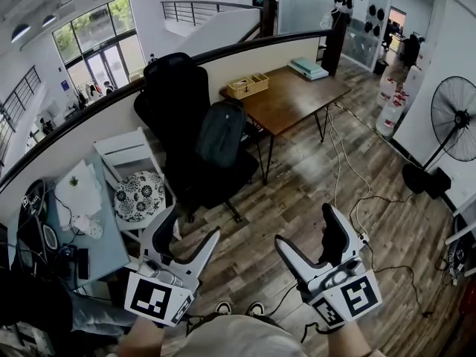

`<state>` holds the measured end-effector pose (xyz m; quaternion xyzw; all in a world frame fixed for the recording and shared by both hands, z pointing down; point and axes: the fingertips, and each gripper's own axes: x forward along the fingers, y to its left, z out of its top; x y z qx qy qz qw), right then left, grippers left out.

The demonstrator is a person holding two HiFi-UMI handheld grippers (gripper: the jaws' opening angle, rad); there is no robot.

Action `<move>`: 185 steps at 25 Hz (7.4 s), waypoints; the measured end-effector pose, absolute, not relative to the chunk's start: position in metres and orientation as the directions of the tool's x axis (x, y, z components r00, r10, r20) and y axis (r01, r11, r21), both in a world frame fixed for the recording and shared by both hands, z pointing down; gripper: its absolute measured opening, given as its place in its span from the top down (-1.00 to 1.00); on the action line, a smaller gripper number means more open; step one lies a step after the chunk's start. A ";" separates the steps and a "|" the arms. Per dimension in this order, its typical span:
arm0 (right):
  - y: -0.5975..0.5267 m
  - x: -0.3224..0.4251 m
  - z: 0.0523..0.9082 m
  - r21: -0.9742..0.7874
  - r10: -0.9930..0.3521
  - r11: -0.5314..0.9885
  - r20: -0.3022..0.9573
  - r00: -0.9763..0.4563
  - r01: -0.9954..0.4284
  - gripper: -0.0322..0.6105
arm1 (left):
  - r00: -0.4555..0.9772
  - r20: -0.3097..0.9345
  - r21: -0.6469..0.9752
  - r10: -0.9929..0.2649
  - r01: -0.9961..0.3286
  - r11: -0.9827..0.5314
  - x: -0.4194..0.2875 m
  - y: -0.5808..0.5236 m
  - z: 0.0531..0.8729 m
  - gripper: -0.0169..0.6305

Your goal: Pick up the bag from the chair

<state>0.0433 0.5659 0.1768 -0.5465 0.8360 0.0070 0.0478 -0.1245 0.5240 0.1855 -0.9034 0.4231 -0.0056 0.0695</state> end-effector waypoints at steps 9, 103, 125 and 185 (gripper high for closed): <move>0.560 0.081 0.191 -0.037 -0.909 0.412 -0.085 -0.408 -0.911 -0.56 | 0.581 -0.078 -0.146 -0.810 -0.811 -0.567 -0.101 0.519 0.193 -0.23; -0.383 0.131 0.333 -0.215 -0.778 0.560 0.196 -0.597 -0.800 -0.72 | 0.448 0.185 -0.142 -0.875 -0.869 -0.474 -0.067 -0.368 0.306 -0.27; -0.442 0.122 0.542 -0.365 -0.749 0.287 0.491 -0.445 -0.886 -0.60 | 0.643 0.364 -0.169 -0.674 -0.666 -0.726 -0.057 -0.511 0.501 -0.27; -0.389 -0.001 0.477 -0.339 -0.452 0.706 0.461 -0.764 -0.622 0.66 | 0.417 0.306 -0.002 -0.856 -0.898 -0.439 -0.182 -0.400 0.448 0.65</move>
